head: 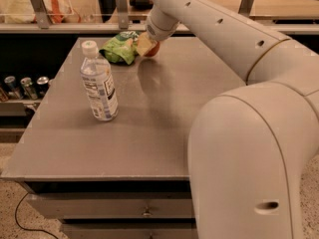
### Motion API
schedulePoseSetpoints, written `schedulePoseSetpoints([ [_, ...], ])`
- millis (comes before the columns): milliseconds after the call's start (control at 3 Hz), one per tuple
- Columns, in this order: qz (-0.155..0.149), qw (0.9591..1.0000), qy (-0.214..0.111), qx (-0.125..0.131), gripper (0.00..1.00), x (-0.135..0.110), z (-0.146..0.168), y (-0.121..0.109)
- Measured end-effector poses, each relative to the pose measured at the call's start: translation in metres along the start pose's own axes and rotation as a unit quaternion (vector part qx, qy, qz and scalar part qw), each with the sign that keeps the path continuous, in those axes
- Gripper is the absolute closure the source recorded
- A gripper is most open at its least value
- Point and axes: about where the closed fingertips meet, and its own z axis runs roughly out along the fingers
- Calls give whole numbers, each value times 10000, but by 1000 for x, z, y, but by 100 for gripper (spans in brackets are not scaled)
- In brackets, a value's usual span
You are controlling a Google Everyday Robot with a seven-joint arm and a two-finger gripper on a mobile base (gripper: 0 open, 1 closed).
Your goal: Move apple near green rice chip bag
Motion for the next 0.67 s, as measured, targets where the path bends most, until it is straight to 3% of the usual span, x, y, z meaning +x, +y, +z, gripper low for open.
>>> schedulePoseSetpoints([
  [333,-19,10000,50,-72,12,1,6,3],
  [667,-44,9999,67,-151,0,1,10,7],
])
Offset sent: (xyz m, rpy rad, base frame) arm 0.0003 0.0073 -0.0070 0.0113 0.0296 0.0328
